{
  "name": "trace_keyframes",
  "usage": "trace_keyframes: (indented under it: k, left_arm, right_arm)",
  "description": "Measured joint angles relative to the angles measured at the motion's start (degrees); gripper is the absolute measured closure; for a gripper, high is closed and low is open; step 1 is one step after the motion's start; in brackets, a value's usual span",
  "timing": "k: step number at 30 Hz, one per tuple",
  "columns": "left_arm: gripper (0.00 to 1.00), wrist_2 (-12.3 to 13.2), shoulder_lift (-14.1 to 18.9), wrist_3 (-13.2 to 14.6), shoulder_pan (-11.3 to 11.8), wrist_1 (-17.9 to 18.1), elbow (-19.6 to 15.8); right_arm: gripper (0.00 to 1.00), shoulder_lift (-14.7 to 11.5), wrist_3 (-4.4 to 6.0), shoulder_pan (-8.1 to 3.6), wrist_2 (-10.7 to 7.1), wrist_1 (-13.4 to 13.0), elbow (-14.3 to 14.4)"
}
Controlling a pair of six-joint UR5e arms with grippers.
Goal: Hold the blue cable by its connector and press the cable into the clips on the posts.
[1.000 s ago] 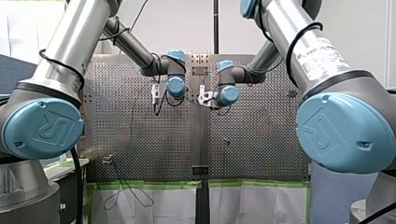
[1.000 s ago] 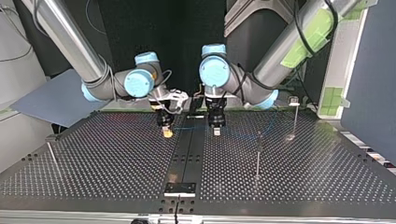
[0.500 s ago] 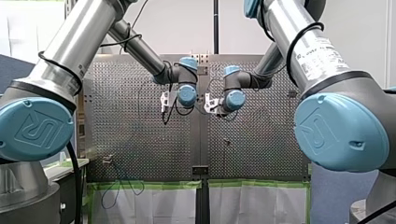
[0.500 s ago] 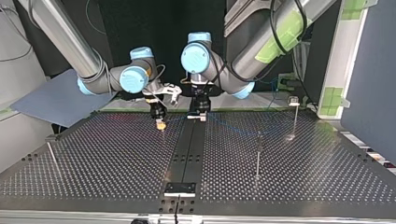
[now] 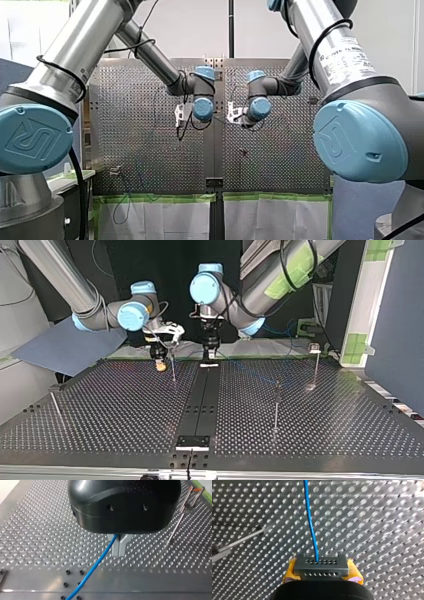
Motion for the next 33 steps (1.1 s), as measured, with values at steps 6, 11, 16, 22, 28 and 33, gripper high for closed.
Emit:
trace_keyframes:
  k: [6,11,16,22,28,33]
  left_arm:
    - [1.0,0.36,-2.86,-0.38,-1.19,2.91,-0.1]
    - [1.0,0.23,-5.27,-1.43,-2.19,5.27,-0.12]
    - [1.0,0.0,-8.03,-2.78,-2.89,7.73,-0.14]
    - [1.0,0.5,-11.24,-3.27,-3.65,10.38,-0.14]
    - [1.0,1.0,-13.43,-3.92,-4.14,11.71,-0.14]
    - [1.0,1.24,-13.65,-4.96,-4.23,11.72,-0.14]
  right_arm:
    - [1.0,-0.02,0.07,-0.99,-0.06,-2.76,3.22]
    - [1.0,0.15,-0.17,-1.86,-0.42,-5.24,5.77]
    - [1.0,0.28,-0.2,-2.83,-0.52,-8.07,8.59]
    - [1.0,1.12,-0.13,-4.25,-0.99,-11.26,11.59]
    - [1.0,3.44,-0.96,-5.2,-2.72,-14.61,12.44]
    - [1.0,4.79,-1.69,-5.95,-5.2,-16.77,13.48]
